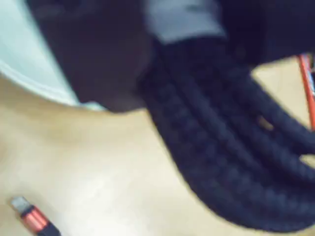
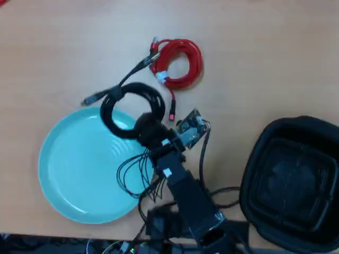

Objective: Put a black charging cable in a black bowl and put a red charging cable in a green bowl

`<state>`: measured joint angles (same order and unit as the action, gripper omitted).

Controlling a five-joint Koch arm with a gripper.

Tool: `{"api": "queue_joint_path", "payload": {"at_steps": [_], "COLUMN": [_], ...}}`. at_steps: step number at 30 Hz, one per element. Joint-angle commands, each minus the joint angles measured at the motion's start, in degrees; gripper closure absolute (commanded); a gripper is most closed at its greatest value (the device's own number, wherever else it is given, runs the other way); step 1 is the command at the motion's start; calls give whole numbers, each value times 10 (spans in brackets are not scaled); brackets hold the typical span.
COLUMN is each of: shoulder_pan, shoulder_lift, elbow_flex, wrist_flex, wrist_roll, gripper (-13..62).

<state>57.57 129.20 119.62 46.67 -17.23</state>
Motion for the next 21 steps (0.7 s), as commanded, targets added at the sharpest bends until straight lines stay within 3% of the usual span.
{"api": "queue_joint_path", "payload": {"at_steps": [1, 11, 21], "shoulder_pan": [64, 315, 491], "shoulder_lift": [27, 30, 70], "elbow_flex": [-30, 5, 61], "wrist_flex": [-161, -182, -179], "wrist_roll": [16, 18, 20], "gripper": [556, 556, 558]}}
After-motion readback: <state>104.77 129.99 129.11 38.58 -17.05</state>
